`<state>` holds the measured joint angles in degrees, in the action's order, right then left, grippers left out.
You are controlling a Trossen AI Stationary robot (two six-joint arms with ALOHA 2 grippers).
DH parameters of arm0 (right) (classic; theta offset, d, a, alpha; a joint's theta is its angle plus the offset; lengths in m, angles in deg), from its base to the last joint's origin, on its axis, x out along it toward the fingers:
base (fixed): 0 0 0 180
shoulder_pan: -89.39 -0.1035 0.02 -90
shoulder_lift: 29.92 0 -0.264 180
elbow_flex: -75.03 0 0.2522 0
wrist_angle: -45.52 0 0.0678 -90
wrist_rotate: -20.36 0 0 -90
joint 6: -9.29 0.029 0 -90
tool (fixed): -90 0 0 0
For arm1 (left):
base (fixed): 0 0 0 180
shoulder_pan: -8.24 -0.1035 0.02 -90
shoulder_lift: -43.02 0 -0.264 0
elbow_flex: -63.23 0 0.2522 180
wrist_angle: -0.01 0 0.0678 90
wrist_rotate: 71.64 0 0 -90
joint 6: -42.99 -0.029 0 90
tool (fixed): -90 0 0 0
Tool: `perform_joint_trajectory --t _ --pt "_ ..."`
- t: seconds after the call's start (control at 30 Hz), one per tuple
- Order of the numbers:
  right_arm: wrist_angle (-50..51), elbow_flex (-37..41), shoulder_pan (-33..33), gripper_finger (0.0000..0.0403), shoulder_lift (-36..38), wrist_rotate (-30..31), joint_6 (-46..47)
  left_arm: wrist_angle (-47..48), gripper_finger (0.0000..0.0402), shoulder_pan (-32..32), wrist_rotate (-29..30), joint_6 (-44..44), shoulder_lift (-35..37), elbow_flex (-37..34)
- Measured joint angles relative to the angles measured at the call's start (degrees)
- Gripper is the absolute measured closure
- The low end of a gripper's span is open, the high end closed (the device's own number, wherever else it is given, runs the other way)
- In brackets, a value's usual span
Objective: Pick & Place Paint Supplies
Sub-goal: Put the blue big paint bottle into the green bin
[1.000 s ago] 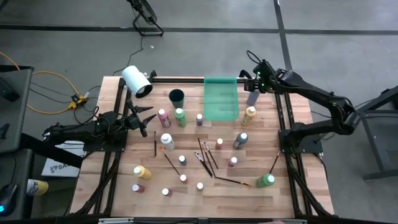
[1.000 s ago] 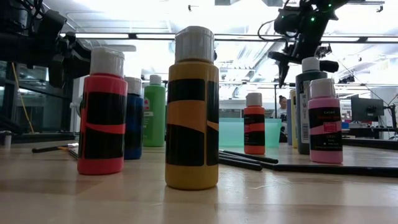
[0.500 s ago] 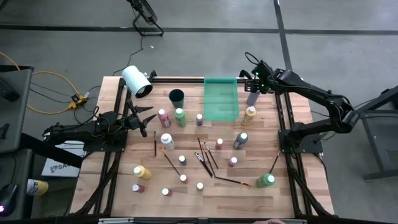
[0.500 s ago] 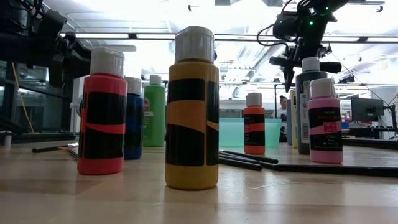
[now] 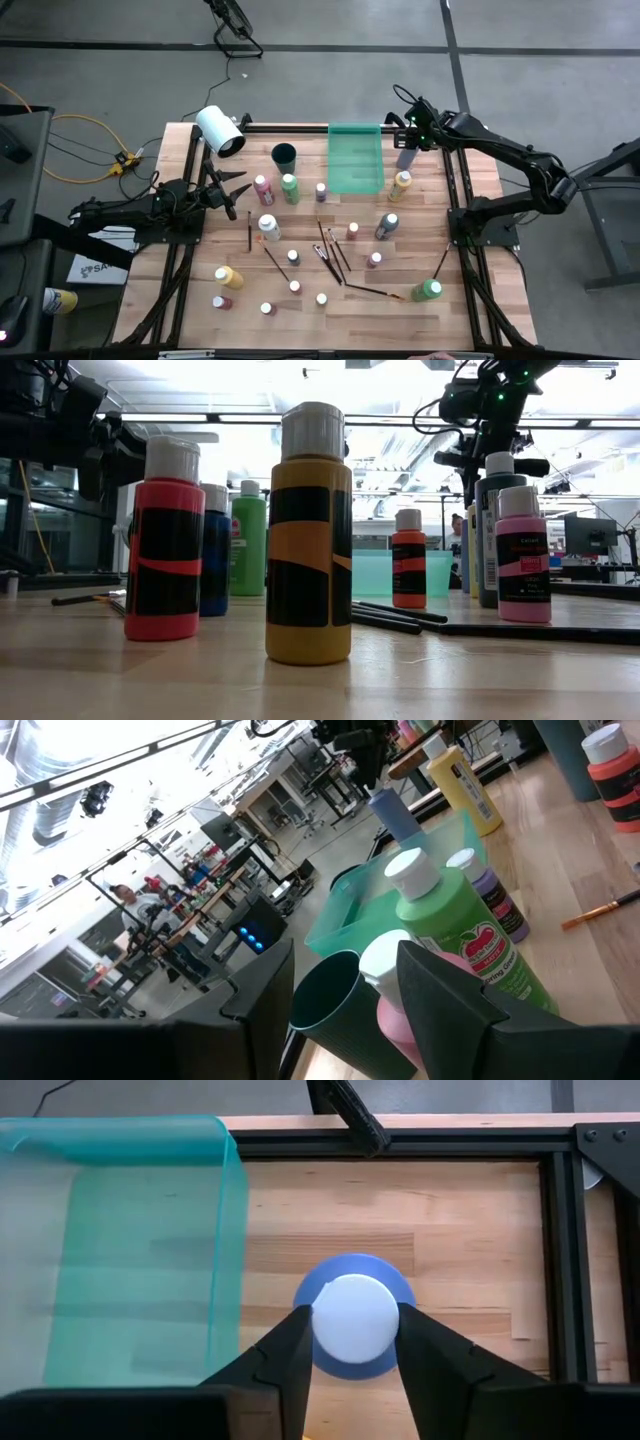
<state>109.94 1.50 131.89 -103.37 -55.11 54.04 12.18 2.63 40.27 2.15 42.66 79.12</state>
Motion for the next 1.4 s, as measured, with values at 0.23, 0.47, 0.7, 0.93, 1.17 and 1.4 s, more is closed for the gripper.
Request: perform_joint_trajectory --t 0.23,0.47,0.7,0.93,1.17,1.4 --pt "0.0 0.0 0.0 0.0281 0.0 0.1 0.0 0.0 0.0229 0.0 0.0 0.0 0.0 0.0" --pt "-0.2 0.0 0.0 0.0294 0.1 0.3 -1.3 0.0 0.0229 0.0 0.0 0.0 0.0 0.0" --pt "3.4 -5.3 -0.1 0.0294 0.8 3.2 -3.5 0.0 0.0229 0.0 0.0 0.0 0.0 0.0" --pt "3.5 -17.0 -2.4 0.0294 -0.6 2.5 -9.0 0.0 0.0229 0.0 0.0 0.0 0.0 0.0" --pt "3.0 -28.9 -5.4 0.0294 -10.0 -2.9 -19.4 0.0 0.0229 0.0 0.0 0.0 0.0 0.0" --pt "1.9 -37.5 -6.6 0.0294 -21.6 -6.3 -27.0 0.0 0.0229 0.0 0.0 0.0 0.0 0.0"
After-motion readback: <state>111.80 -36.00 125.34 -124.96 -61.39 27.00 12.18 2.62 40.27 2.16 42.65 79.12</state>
